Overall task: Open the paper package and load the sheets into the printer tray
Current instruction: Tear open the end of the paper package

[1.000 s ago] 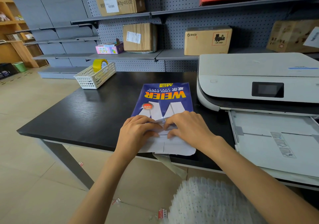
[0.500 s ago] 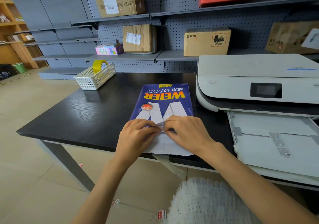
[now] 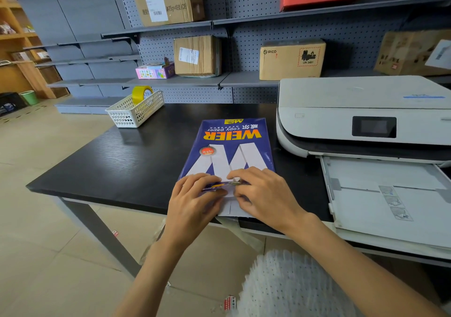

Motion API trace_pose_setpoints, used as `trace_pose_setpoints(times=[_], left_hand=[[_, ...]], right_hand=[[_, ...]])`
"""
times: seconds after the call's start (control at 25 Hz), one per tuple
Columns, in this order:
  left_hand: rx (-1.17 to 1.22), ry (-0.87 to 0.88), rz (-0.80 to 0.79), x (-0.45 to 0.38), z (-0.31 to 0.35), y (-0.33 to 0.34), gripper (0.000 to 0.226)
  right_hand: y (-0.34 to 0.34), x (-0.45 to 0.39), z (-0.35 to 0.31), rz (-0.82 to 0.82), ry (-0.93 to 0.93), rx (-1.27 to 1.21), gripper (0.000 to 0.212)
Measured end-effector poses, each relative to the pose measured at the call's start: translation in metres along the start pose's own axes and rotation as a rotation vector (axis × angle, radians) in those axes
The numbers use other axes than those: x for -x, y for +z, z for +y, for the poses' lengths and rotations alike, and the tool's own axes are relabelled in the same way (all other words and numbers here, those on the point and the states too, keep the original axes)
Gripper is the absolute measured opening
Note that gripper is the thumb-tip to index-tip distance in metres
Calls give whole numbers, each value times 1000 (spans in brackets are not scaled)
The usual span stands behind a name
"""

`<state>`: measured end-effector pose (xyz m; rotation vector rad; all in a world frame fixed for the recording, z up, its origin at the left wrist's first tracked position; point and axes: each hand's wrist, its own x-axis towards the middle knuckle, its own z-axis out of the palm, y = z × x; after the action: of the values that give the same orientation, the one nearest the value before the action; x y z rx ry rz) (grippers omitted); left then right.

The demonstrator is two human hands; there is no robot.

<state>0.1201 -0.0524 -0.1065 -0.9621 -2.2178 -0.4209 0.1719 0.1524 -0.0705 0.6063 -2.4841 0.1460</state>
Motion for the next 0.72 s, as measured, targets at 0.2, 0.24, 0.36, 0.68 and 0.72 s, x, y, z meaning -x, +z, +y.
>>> trace_pose_setpoints(times=[0.2, 0.24, 0.36, 0.68, 0.72], left_hand=[[71, -13, 40, 10, 11, -4, 18], [74, -9, 51, 10, 12, -5, 17], [83, 19, 87, 15, 15, -6, 14], [61, 57, 109, 37, 25, -16, 10], [59, 68, 114, 39, 26, -18, 11]], right_hand=[[-2, 7, -4, 5, -79, 28, 4], [-3, 8, -5, 14, -82, 29, 3], [-5, 13, -8, 27, -98, 19, 2], [-8, 30, -22, 67, -157, 29, 7], [-10, 33, -24, 65, -164, 34, 6]])
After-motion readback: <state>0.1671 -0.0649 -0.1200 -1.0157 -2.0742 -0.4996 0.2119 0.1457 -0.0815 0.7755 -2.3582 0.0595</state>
